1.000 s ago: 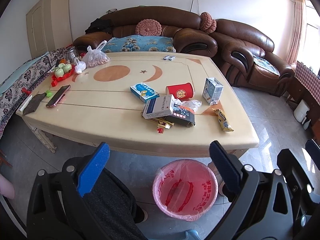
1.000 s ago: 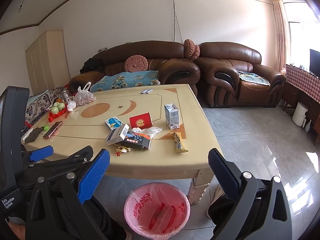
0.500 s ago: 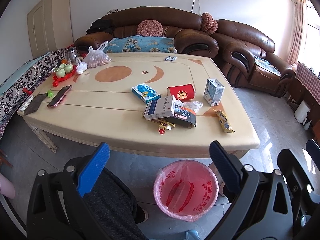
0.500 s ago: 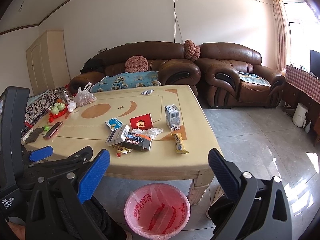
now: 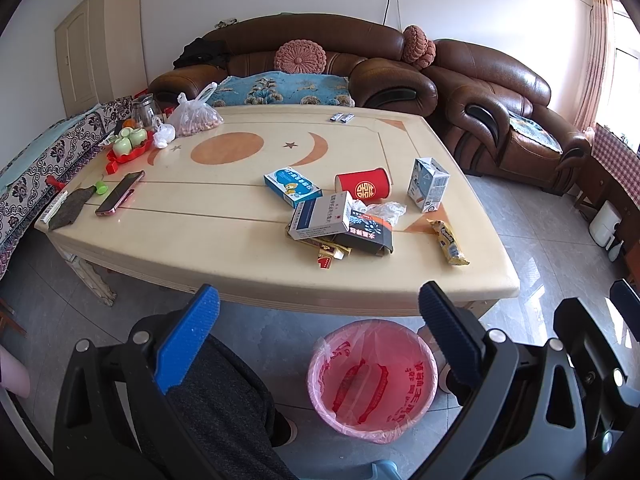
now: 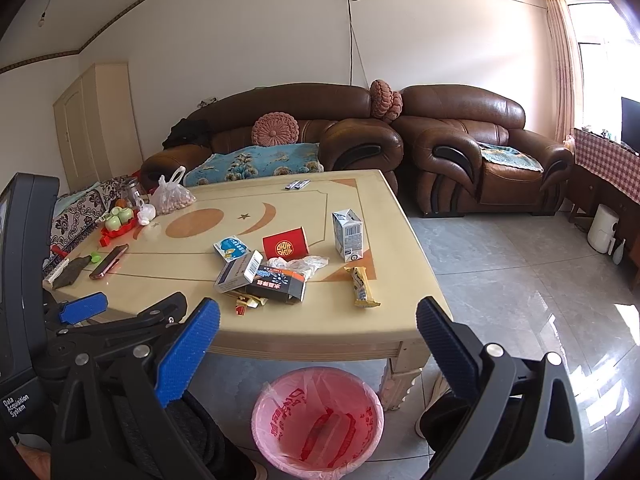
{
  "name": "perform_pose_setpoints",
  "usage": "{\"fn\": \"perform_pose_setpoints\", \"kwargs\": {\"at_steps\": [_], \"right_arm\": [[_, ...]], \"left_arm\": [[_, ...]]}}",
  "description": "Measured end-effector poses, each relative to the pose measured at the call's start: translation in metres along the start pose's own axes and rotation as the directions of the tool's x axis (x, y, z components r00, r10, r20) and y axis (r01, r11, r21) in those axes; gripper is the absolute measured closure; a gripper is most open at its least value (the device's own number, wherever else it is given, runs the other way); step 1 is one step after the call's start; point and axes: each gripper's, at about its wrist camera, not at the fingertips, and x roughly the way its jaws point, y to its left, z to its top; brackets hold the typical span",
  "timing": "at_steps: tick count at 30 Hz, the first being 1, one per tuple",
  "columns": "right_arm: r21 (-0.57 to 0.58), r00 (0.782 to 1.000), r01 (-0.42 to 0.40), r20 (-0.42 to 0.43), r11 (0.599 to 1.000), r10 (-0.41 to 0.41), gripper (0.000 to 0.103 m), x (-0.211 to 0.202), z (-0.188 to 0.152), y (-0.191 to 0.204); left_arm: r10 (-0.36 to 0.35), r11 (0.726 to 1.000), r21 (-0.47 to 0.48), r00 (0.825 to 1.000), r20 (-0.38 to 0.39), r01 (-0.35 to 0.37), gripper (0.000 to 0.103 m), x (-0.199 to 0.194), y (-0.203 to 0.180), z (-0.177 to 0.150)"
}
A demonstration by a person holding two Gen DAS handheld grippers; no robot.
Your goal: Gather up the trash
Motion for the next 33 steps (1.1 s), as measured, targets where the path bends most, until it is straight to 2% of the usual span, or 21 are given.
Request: {"fn": "perform_pose_setpoints", "kwargs": {"at_steps": [18,24,33], "right_arm": [[0.006,1.0,-0.017,-0.012,1.0,0.017,0.006,0.008,-0.001,0.007],[-0.003,0.999,-0.031,-0.034,1.0,0.031,0.006,0.026,-0.001,0.003],[-0.004,0.996,-0.039,-0.078,0.999,0.039,0.006,0.071,0.002,-0.025]], "left_arm": [[0.003,1.0,0.002,1.0,-0.006,-0.003,0.005,0.002,0.001,-0.002],[-0.034,0.999,0.024,0.999,-0.037,0.035,0.005,0.012,0.007,-0.003],[-0.014,0.999,0.044,0.999,-0.043,0.016,0.005,0.039,0.04,0.024]]}}
